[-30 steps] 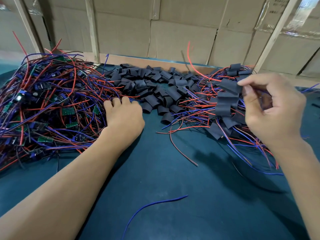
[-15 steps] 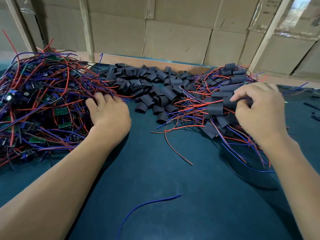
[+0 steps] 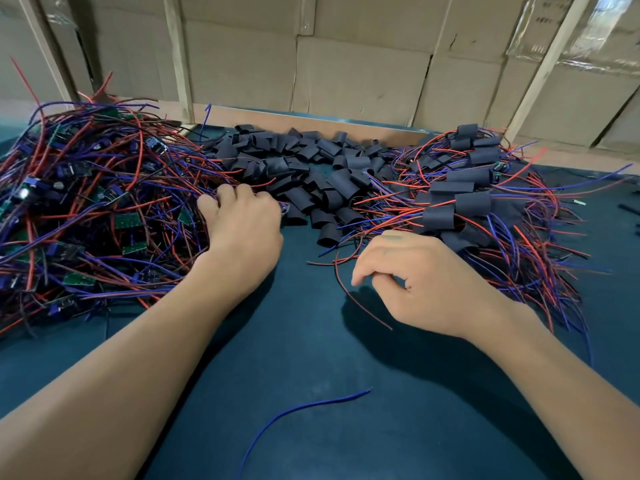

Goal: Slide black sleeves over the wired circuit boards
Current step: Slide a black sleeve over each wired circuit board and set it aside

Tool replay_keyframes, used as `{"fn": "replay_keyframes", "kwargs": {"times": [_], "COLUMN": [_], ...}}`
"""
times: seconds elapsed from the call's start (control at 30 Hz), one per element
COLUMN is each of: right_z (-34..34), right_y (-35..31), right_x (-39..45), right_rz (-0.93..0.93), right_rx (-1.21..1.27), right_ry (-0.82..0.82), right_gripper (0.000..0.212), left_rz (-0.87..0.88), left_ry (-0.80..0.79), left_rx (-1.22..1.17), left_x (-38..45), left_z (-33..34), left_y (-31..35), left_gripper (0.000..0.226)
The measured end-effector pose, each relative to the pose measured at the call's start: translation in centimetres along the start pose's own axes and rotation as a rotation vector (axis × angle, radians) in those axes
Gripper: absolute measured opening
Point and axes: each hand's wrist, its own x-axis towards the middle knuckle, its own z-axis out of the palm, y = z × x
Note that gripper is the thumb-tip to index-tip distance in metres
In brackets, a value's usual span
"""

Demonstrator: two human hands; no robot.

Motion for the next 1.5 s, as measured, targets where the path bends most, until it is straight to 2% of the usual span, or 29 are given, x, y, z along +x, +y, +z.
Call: {"fn": "replay_keyframes", "kwargs": {"times": [0.17,0.27,0.37,0.43,0.5,0.6,0.67,0.77,0.87,0.93,0.97,1.03,1.17,1.23,1.27,1.33,1.43,1.5], "right_z": [-0.5,-0.4,-0.4,-0.4,-0.5,-0.6,-0.7,-0.6,-0.4,-0.5,-0.5,-0.5,-0.2,-0.2,-0.2,-0.2,-0.1,0.0], "right_y": [0.6,0.5,0.2,0.1,0.0,0.1,0.1,-0.1,-0.2,-0.3,-0.3,-0.2,-0.1,-0.1,-0.1,-0.2,-0.7,-1.0], "right_x": [-0.3,-0.3,-0.3,-0.2,-0.2,-0.2,-0.2,-0.2,-0.1,-0.1,-0.1,-0.1,0.1,0.2,0.3,0.5,0.8,1.1], "right_rz": [0.087,0.102,0.107,0.105,0.114,0.14,0.146,0.162,0.176,0.179,0.177,0.18,0.225,0.317,0.373,0.475,0.558,0.577], "right_rx": [0.051,0.068,0.074,0.076,0.074,0.078,0.082,0.083,0.071,0.068,0.065,0.072,0.127,0.214,0.284,0.496,0.808,0.866], "right_ry": [0.031,0.019,0.006,0.0,-0.012,-0.042,-0.058,-0.079,-0.109,-0.113,-0.107,-0.081,0.061,0.15,0.173,0.221,0.323,0.349], "right_gripper": [0.035,0.035,0.035,0.036,0.036,0.037,0.036,0.037,0.038,0.038,0.038,0.038,0.037,0.024,0.016,0.017,0.025,0.029], "left_rz": [0.116,0.256,0.344,0.331,0.224,0.053,0.063,0.108,0.124,0.142,0.155,0.203,0.406,0.53,0.585,0.621,0.588,0.532], "left_ry": [0.174,0.214,0.216,0.202,0.154,-0.083,-0.178,-0.196,-0.176,-0.126,-0.098,-0.022,0.285,0.385,0.411,0.424,0.36,0.331], "left_rx": [-0.14,-0.328,-0.395,-0.361,-0.27,-0.052,0.042,-0.012,-0.043,-0.066,-0.089,-0.181,-0.481,-0.658,-0.739,-0.895,-1.06,-1.139], "left_x": [-0.4,-0.7,-1.1,-1.2,-1.3,-1.6,-1.7,-1.8,-1.9,-1.8,-1.6,-1.7,-2.6,-3.4,-3.6,-3.9,-3.9,-3.8], "left_z": [-0.3,-0.9,-1.4,-1.5,-1.6,-1.3,-1.5,-2.4,-3.1,-3.2,-3.2,-3.5,-3.9,-3.9,-3.8,-3.5,-3.1,-3.0], "left_y": [1.0,1.4,2.2,2.6,2.4,1.2,0.8,1.2,0.9,0.6,0.6,1.1,3.2,4.3,4.6,4.8,4.5,4.4], "left_gripper": [0.021,0.022,0.024,0.026,0.032,0.049,0.04,0.012,0.013,0.005,0.01,0.016,0.02,0.019,0.018,0.017,0.026,0.023]}}
